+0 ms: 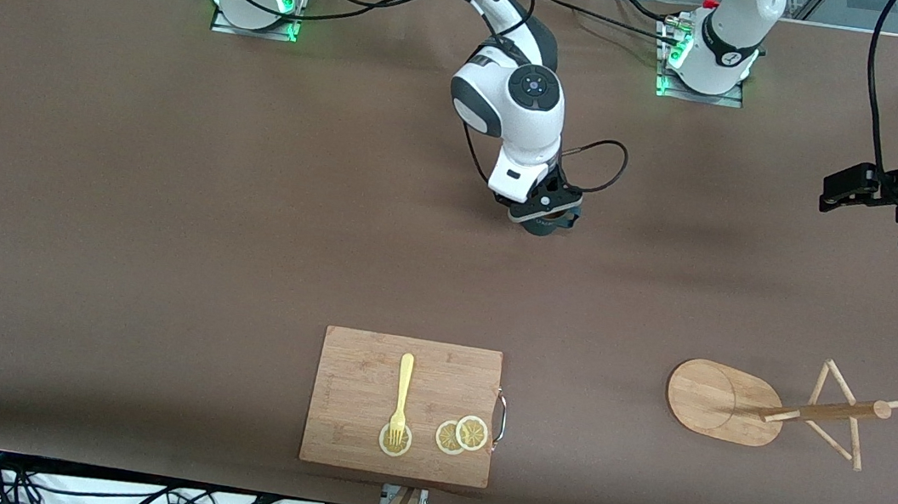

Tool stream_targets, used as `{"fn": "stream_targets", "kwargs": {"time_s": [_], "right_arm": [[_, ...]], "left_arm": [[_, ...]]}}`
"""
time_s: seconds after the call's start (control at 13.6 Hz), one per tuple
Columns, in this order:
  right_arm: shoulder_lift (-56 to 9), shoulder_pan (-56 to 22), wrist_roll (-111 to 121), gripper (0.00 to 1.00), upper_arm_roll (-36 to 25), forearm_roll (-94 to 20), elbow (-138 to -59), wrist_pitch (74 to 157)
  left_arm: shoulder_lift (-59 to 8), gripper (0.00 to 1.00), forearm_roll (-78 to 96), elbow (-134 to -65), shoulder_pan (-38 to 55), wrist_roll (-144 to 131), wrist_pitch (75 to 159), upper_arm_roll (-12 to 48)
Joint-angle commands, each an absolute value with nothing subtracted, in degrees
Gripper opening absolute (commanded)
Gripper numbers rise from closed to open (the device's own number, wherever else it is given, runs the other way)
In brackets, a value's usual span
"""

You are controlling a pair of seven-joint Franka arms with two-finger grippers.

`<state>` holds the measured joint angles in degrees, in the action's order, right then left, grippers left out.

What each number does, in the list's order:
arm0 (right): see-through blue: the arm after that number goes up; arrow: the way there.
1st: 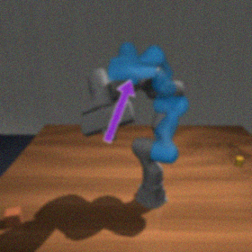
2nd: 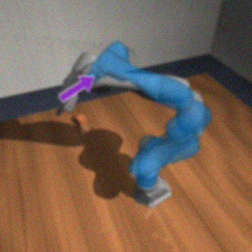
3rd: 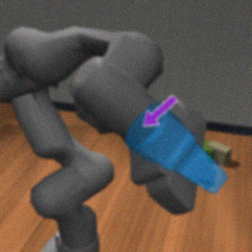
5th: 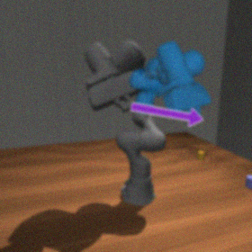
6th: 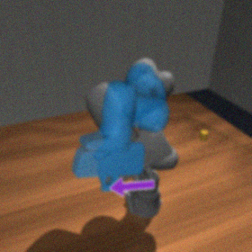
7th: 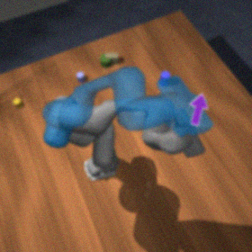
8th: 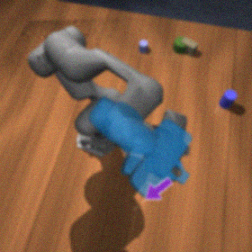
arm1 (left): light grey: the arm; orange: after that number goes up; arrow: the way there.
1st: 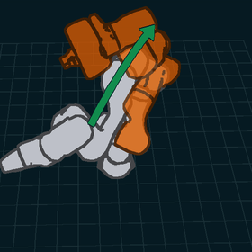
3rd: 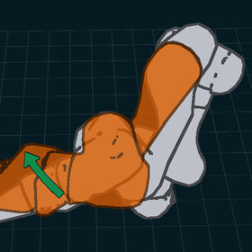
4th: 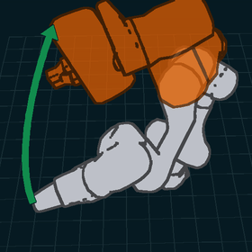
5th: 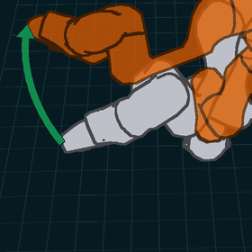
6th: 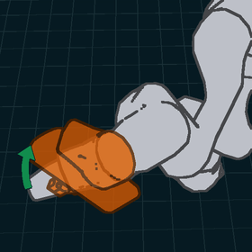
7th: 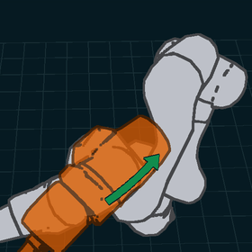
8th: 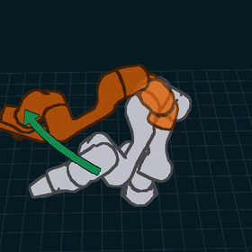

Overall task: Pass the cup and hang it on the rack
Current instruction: 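Lift the teal mug with the right gripper and carry it toward mid-table, then set the mug down, open the right gripper and withdraw it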

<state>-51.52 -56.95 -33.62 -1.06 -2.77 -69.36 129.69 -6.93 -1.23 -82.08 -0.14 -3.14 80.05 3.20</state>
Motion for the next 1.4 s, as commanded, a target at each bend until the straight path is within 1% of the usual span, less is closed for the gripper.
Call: {"fn": "stream_targets", "kwargs": {"time_s": [0.0, 0.07, 0.15, 0.29, 0.37, 0.52, 0.66, 0.81, 0.96, 1.18, 1.32], "right_arm": [[-50.72, -56.95, -35.16, 0.44, -1.76, -1.93, -67.5, 125.96], [-48.97, -56.26, -34.9, 0.45, -2.19, -2.02, -67.5, 122.9], [-46.78, -54.77, -34.98, 0.53, -2.37, -2.46, -67.5, 119.39], [-40.9, -50.56, -34.37, 1.0, -2.2, -3.42, -68.02, 114.28], [-38.17, -48.71, -35.06, 1.0, -2.2, -3.43, -68.9, 111.39], [-33.94, -44.41, -35.51, 1.0, -4.12, -3.43, -69.43, 104.19], [-29.73, -40.45, -33.59, 1.0, -5.88, -3.6, -70.22, 99.6], [-21.66, -36.23, -27.02, 1.0, -6.24, -3.78, -75.99, 95.9], [-13.14, -32.97, -21.12, 1.0, -8.25, -4.04, -83.11, 93.7], [-0.31, -32.7, -10.22, 1.0, -17.02, -4.04, -95.14, 93.07], [6.04, -32.78, -8.18, 1.0, -22.21, -3.43, -100.61, 92.9]], "left_arm": [[-7.65, 1.0, 0.18, -80.42, -0.53, -2.2, 79.54, 3.34], [-7.56, 1.0, 0.18, -80.42, -0.53, -2.28, 79.54, 3.34], [-7.56, 1.0, 0.18, -80.42, -0.44, -2.29, 79.54, 3.34], [-7.56, 1.0, 0.18, -80.42, -0.53, -2.2, 79.54, 3.34], [-7.65, 1.0, 0.18, -80.42, -0.44, -2.2, 79.54, 3.34], [-7.65, 1.0, 0.18, -80.42, -0.44, -2.2, 79.54, 3.34], [-7.56, 1.0, 0.18, -80.42, -0.26, -2.2, 79.54, 3.34], [-7.65, 1.0, 0.18, -80.42, -0.09, -2.2, 79.54, 3.34], [-7.65, 1.0, 0.09, -80.42, 0.09, -2.2, 79.54, 3.51], [-7.65, 1.0, 0.18, -80.33, 1.4, -2.29, 79.54, 3.69], [-7.99, 1.0, 0.26, -79.46, 1.49, -2.2, 79.72, 3.95]]}}
